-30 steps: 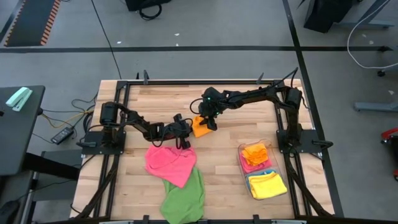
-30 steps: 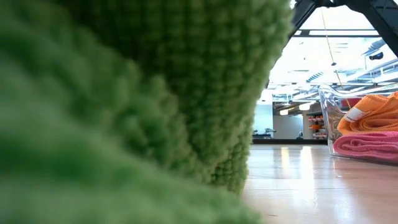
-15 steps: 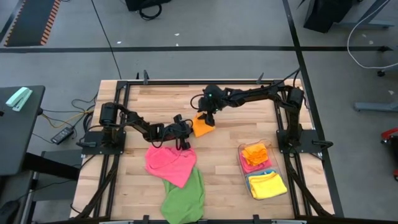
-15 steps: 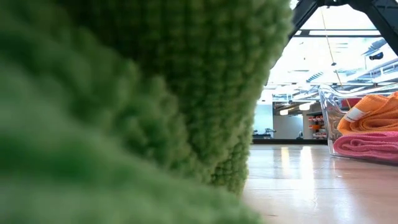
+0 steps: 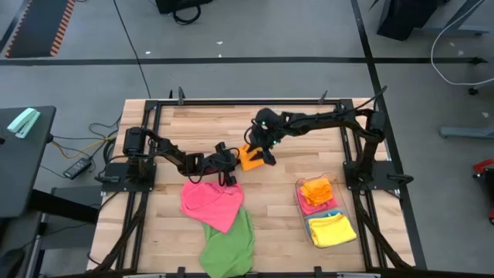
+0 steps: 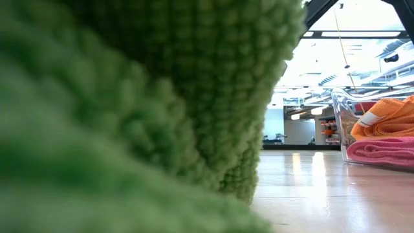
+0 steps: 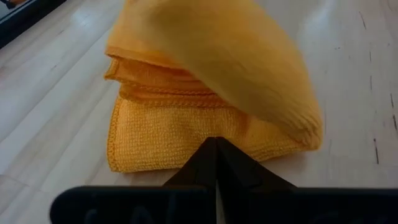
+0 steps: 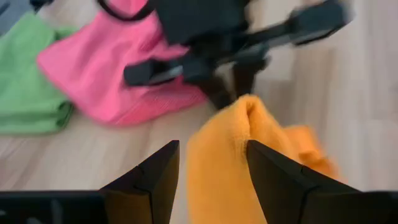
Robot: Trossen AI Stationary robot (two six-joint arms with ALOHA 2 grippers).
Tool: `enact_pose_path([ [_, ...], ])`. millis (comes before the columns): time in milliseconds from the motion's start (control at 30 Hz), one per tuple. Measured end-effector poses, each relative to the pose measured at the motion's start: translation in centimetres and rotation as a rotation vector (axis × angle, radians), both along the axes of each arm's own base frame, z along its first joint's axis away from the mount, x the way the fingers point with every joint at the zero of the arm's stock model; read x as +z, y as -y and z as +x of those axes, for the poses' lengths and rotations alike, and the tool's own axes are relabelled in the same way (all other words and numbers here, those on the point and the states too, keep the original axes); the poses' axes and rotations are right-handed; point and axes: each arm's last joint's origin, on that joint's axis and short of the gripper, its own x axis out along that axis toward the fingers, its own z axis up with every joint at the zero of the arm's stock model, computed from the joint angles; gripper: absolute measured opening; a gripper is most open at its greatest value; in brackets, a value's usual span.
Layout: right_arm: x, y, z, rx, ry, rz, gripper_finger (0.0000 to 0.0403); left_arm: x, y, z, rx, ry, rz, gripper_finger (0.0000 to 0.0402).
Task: Fold microfiber towels
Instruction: Fold the orange towel
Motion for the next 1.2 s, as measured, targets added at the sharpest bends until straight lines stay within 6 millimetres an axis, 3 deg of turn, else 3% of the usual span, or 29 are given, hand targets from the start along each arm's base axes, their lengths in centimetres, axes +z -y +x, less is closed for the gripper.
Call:
enact_pose_path([
  [300,0.0,-1.3,-0.1,0.022,-0.020,0.016,0.0195,0.0,0.0,0.0,0.007,0.004,-0.010,0.0026],
  [500,2.3,-1.7,-1.0,0.020,0.001,0.017,0.0195,0.0,0.0,0.0,0.007,0.002,-0.011,0.0013],
  [700,-0.5,-2.5,-2.5,0.049,-0.022,0.065,0.0195,0.0,0.0,0.0,0.007,0.001,-0.011,0.0020],
  [933,-2.7,-1.4,-3.3,-0.116,0.093,-0.032,0.0192,0.0,0.0,0.0,0.016,0.009,-0.023,0.0030],
  [1067,-2.4,-0.9,-3.0,-0.147,0.168,-0.077,0.0182,0.0,0.0,0.0,0.015,0.010,-0.023,0.0021],
  [1200,-3.9,-0.6,-2.1,-0.143,0.162,-0.084,0.0169,0.0,0.0,0.0,0.014,0.009,-0.023,0.0014],
])
